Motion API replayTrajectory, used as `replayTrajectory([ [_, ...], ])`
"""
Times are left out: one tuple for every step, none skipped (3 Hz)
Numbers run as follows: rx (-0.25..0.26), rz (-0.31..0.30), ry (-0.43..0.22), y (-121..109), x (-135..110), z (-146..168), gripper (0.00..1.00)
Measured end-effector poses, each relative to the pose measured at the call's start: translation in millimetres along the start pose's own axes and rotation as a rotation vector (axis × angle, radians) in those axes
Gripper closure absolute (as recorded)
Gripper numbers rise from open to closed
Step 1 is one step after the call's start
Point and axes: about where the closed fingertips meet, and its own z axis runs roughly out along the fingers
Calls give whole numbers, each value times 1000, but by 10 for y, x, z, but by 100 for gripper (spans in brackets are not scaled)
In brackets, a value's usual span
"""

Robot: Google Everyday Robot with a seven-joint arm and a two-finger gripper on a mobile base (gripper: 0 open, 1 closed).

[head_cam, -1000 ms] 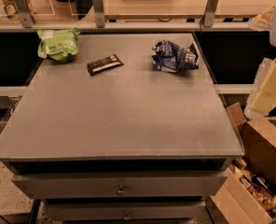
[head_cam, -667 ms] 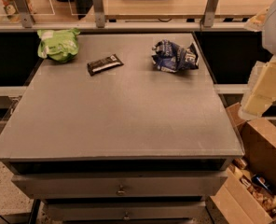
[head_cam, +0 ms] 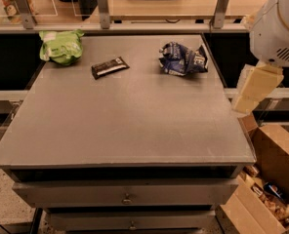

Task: Move blue chip bag near rxbar chocolate

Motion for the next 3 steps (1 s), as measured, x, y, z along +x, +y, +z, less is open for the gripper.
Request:
replayTrajectory([
  [58,33,13,-128,130,182,0],
  [110,25,20,-297,214,393,0],
  [178,31,61,-518,241,594,0],
])
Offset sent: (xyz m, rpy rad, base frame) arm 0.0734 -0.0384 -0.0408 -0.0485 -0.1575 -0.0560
